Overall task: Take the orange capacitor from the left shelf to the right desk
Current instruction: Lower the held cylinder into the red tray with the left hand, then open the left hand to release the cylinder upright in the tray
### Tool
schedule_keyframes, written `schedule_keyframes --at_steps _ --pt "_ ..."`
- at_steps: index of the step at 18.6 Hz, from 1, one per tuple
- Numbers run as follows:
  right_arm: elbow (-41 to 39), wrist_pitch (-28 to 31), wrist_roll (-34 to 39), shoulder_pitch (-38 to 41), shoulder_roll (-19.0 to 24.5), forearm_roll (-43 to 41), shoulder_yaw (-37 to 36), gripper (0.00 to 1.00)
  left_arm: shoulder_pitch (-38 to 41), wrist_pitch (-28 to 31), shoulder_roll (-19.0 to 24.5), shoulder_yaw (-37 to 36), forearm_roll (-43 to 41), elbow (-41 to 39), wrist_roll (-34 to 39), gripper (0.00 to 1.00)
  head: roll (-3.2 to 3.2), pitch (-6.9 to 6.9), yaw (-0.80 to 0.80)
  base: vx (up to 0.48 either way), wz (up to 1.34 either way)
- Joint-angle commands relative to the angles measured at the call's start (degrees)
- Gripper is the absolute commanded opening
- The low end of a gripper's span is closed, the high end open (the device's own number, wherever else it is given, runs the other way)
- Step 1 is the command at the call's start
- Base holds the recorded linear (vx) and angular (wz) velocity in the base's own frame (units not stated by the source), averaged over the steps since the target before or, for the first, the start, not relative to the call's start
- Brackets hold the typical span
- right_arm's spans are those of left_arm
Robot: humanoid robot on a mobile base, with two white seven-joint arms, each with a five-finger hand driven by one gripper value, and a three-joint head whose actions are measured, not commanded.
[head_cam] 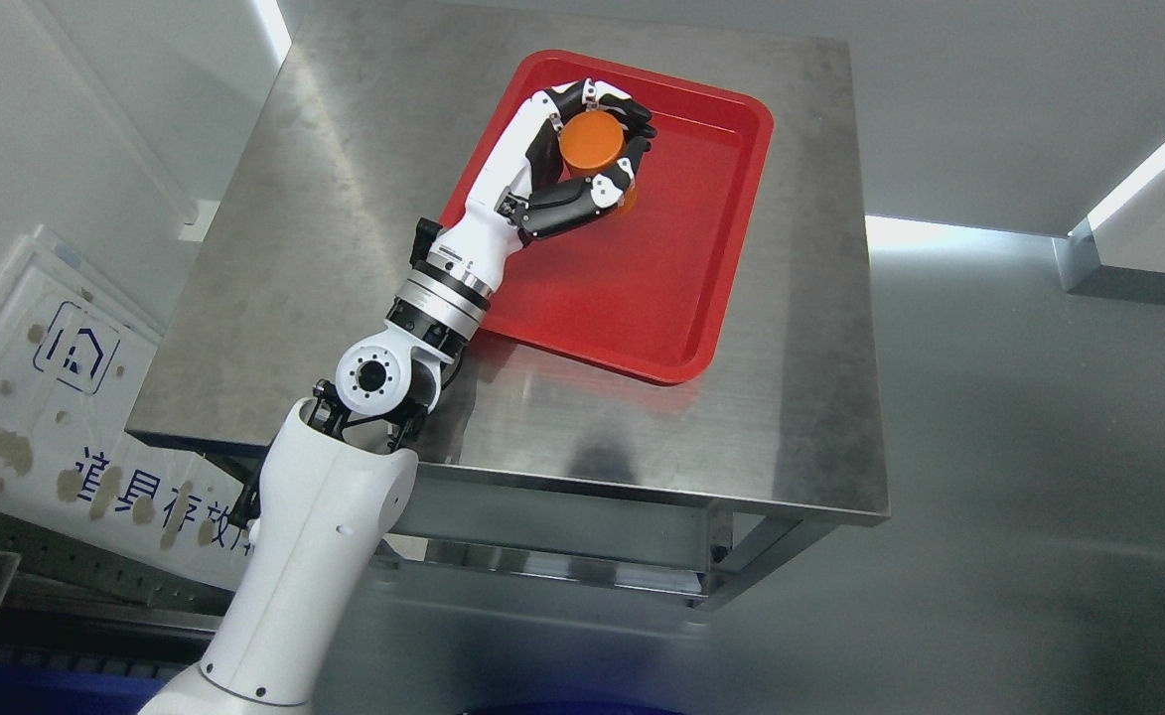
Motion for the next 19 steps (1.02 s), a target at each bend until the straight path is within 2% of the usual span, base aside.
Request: schedule_keyframes --at_steps 1,4,10,12,14,16,17,19 --pt "-1.9 0.0 0.0 0.1 -1.0 0.0 -0.6 1.0 0.4 0.1 1.0 -4.7 -2.4 4.6 0.1 0.04 0.0 0.0 0.0 0.0 0.0" --pt "-1.9 0.0 0.0 0.1 -1.0 0.0 -0.6 1.0 0.4 0.1 1.0 -4.8 -2.3 4.6 0.0 0.07 0.0 0.0 0.0 -0.007 0.0" --pt "-1.9 0.0 0.0 0.1 -1.0 0.0 -0.6 1.0 -0.1 0.7 1.0 -4.5 -2.3 4.5 0.1 0.3 0.0 0.0 0.0 0.0 0.0" --pt "-1.9 0.0 0.0 0.1 -1.0 0.0 -0.6 1.0 -0.4 2.1 1.0 -4.0 -2.3 4.5 0.2 0.47 0.0 0.0 0.0 0.0 0.0" --pt "-1.9 0.0 0.0 0.1 -1.0 0.0 -0.6 1.0 -2.3 3.3 1.0 -2.4 -2.3 4.4 0.2 0.68 0.0 0.0 0.0 0.0 0.0" --pt "-1.9 0.0 0.0 0.1 -1.0 0.0 -0.6 1.0 -6.1 4.6 1.0 0.8 -2.2 4.1 0.2 0.93 0.0 0.0 0.0 0.0 0.0" --pt "-1.9 -0.1 0.0 0.1 -1.0 0.0 -0.6 1.0 -7.9 4.6 1.0 3.1 -2.2 4.1 0.2 0.99 0.0 0.0 0.0 0.0 0.0" --pt "-1.9 -0.1 0.0 0.1 -1.0 0.0 -0.6 1.0 -10.3 4.6 1.0 8.8 -2.2 4.0 0.6 1.0 0.0 0.0 0.0 0.0 0.0"
